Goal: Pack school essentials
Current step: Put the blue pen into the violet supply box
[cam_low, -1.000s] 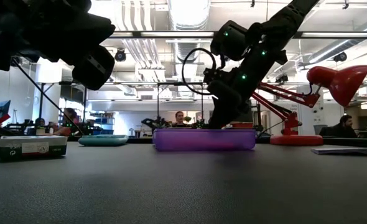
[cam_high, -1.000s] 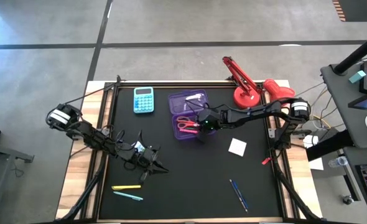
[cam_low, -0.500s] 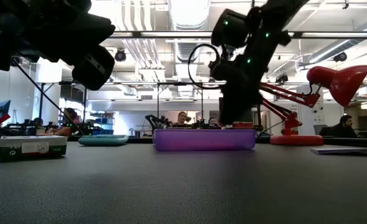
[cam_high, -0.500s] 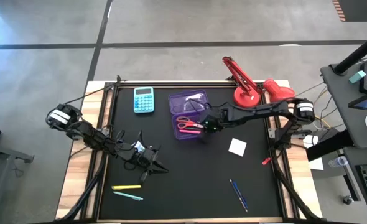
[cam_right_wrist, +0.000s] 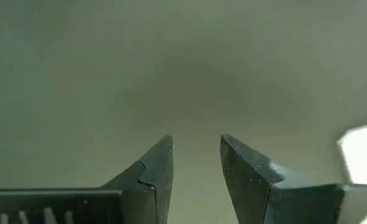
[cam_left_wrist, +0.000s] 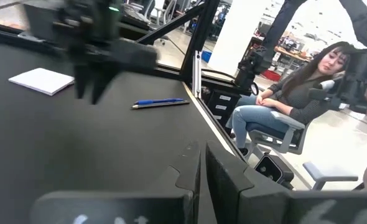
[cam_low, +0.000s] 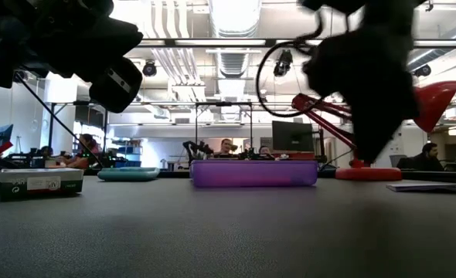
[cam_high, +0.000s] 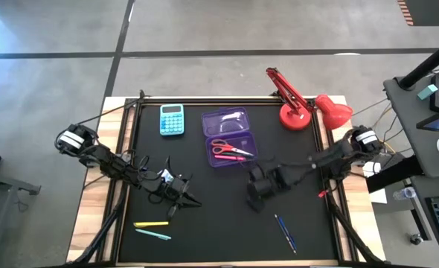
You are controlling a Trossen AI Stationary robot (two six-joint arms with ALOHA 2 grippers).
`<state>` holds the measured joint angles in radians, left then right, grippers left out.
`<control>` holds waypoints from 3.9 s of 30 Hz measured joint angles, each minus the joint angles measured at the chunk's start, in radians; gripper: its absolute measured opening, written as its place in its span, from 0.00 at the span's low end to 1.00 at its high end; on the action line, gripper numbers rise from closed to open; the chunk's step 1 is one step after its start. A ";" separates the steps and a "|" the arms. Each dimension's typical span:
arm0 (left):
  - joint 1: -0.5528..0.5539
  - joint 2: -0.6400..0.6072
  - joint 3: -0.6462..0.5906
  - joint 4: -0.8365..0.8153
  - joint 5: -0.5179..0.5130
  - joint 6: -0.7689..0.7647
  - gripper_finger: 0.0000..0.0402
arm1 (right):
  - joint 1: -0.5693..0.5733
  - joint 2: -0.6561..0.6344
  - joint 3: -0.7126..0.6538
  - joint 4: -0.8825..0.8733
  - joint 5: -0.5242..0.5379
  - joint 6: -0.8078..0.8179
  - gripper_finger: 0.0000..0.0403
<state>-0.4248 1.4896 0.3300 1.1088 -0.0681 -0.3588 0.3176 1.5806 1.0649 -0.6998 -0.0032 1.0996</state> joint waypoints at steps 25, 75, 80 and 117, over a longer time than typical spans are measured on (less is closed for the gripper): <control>0.000 0.000 0.000 0.009 0.000 0.000 0.02 | 0.468 0.069 -0.001 -0.036 -0.032 0.794 0.28; 0.000 0.000 0.000 0.006 0.000 0.008 0.02 | 0.472 0.093 -0.023 -0.096 -0.050 0.699 0.20; 0.000 0.000 0.000 0.006 0.000 0.008 0.02 | 0.472 0.089 -0.044 -0.085 -0.050 0.695 0.19; 0.000 0.000 0.000 0.035 -0.019 0.034 0.02 | 0.111 0.016 0.122 -0.173 0.467 -0.122 0.03</control>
<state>-0.4247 1.4899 0.3302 1.1435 -0.0875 -0.3244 0.4290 1.5970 1.1868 -0.8727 0.4634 0.9775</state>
